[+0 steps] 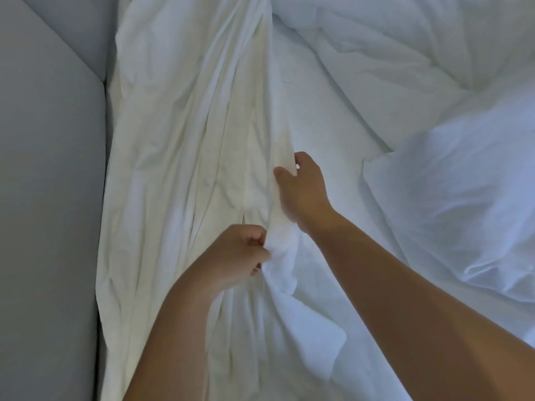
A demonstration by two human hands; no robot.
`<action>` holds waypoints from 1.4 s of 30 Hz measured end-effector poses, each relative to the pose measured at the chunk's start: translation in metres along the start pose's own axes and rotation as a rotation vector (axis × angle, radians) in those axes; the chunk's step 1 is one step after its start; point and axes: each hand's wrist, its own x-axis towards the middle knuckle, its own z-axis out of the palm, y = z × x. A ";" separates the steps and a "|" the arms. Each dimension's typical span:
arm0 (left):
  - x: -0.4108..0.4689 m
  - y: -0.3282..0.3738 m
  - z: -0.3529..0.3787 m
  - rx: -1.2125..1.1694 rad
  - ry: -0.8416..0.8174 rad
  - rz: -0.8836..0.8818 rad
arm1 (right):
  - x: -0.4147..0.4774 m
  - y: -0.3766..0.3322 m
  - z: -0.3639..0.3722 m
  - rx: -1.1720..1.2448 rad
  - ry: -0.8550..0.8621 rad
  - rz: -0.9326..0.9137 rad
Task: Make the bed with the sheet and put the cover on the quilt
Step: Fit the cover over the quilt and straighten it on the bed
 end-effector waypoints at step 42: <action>0.140 0.099 -0.029 0.483 0.403 0.503 | 0.174 -0.095 0.000 0.335 -0.006 0.176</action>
